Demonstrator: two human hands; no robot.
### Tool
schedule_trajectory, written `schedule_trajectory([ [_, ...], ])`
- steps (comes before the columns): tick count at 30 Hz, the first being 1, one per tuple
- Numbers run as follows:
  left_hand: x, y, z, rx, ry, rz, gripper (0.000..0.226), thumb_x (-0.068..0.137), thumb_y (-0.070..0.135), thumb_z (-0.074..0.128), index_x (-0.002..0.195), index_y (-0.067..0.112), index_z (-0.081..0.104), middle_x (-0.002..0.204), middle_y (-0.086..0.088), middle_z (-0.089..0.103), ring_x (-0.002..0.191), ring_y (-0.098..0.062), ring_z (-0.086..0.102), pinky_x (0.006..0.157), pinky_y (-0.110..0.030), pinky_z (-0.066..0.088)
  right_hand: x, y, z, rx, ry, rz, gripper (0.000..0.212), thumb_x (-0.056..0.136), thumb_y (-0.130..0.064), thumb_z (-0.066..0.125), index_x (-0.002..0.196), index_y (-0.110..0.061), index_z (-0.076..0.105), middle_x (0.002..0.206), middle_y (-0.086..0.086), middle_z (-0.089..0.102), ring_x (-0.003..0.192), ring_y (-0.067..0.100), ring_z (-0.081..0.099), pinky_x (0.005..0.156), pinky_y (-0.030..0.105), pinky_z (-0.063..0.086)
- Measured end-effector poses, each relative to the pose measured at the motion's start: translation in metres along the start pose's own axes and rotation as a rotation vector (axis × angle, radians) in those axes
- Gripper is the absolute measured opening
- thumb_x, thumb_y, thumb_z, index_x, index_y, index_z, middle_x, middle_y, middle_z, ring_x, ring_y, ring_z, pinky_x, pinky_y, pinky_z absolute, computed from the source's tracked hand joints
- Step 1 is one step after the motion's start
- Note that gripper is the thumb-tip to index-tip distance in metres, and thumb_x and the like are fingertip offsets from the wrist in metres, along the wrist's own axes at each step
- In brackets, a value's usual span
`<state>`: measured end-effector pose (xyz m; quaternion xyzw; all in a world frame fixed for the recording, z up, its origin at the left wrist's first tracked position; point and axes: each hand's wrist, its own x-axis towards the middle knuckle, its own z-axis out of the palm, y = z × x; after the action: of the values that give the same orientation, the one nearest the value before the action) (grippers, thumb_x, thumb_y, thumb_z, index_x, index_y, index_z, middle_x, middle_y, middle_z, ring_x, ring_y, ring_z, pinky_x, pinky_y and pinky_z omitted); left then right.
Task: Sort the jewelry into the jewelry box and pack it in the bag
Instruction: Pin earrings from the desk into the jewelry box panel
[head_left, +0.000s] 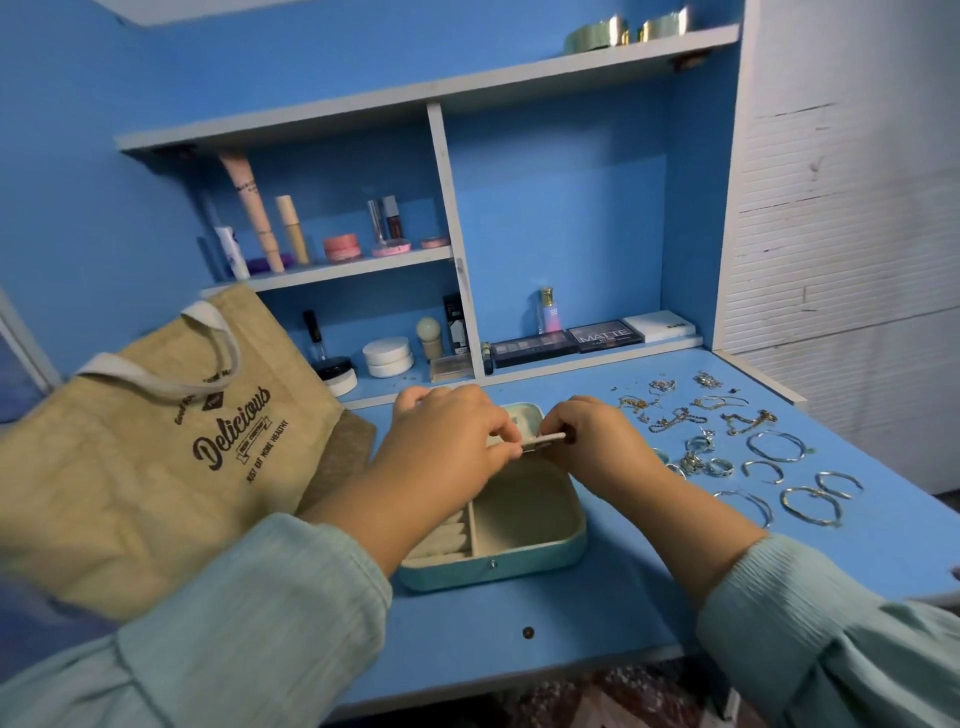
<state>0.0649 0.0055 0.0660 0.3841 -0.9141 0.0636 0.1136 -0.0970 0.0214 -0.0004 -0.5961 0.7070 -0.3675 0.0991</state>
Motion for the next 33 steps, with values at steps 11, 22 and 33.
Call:
schedule_trajectory([
  [11,-0.014,0.010,0.012,-0.012,-0.009,-0.029,0.021,0.092,0.043,0.049,0.107,0.038,0.063,0.112,0.014,0.057,0.110,-0.012,0.047,0.099,-0.035,0.024,-0.028,0.001,-0.018,-0.061,0.005,-0.044,0.013,0.088,-0.009,0.058,0.094,-0.016,0.067,0.095,0.000,0.057,0.081,0.011,0.050,0.064,0.016,0.037],
  [22,-0.031,0.026,0.028,-0.111,0.008,-0.019,0.025,0.096,0.037,0.042,0.116,0.038,0.058,0.119,0.011,0.055,0.114,-0.016,0.048,0.100,-0.035,0.025,-0.053,0.000,-0.031,-0.187,-0.042,-0.164,0.008,0.088,-0.018,0.060,0.092,-0.016,0.066,0.088,-0.007,0.053,0.082,0.011,0.051,0.077,0.023,0.044],
  [33,-0.011,0.095,0.050,-0.288,0.051,0.133,0.026,0.097,0.036,0.040,0.117,0.038,0.056,0.116,0.013,0.054,0.113,-0.012,0.047,0.097,-0.029,0.025,-0.077,0.056,-0.103,-0.353,-0.069,-0.011,0.011,0.088,-0.021,0.060,0.089,-0.017,0.070,0.087,-0.012,0.053,0.079,0.009,0.054,0.074,0.022,0.043],
])
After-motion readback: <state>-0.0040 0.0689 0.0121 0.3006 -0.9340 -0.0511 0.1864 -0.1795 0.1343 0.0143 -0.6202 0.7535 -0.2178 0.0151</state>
